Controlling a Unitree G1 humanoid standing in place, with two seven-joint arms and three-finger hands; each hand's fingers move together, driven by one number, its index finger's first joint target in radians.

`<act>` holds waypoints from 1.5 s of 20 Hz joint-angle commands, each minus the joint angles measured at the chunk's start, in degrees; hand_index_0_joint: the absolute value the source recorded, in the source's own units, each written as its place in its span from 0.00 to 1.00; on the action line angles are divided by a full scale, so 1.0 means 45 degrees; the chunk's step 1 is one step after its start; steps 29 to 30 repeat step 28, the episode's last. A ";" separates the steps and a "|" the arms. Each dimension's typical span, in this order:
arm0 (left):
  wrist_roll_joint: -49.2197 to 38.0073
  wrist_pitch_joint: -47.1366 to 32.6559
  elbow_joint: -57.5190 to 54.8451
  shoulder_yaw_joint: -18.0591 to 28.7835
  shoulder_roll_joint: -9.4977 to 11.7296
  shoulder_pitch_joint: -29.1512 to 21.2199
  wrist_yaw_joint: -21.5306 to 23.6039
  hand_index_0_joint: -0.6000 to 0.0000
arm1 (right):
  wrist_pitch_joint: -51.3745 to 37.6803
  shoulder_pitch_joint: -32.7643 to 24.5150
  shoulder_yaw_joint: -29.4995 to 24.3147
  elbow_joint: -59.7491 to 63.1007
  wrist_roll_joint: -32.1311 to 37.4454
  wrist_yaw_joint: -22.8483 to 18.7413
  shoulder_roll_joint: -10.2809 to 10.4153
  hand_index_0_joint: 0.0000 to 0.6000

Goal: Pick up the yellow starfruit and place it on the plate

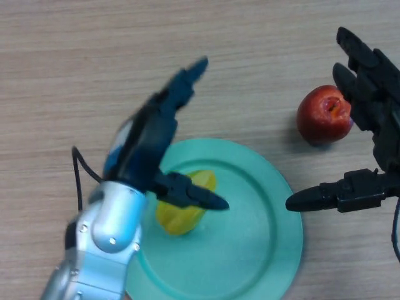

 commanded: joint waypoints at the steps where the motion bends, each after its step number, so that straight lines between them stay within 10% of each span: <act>1: -0.0704 -0.2012 -0.0735 0.1817 0.0069 -0.0384 0.0354 1.00 | -0.1704 -0.0363 -0.0247 -0.0538 0.0220 -0.0096 -0.0157 0.00; 10: -0.5821 -0.4330 -0.0784 0.5311 0.1247 0.0570 0.0516 1.00 | -0.2489 -0.0741 -0.0167 0.0415 0.0023 -0.0190 -0.0194 0.00; 30: -0.6847 -0.4217 -0.2016 0.4910 0.0847 0.2097 -0.0525 1.00 | -0.3709 -0.0779 -0.0396 0.0969 0.1595 -0.1247 -0.0111 0.00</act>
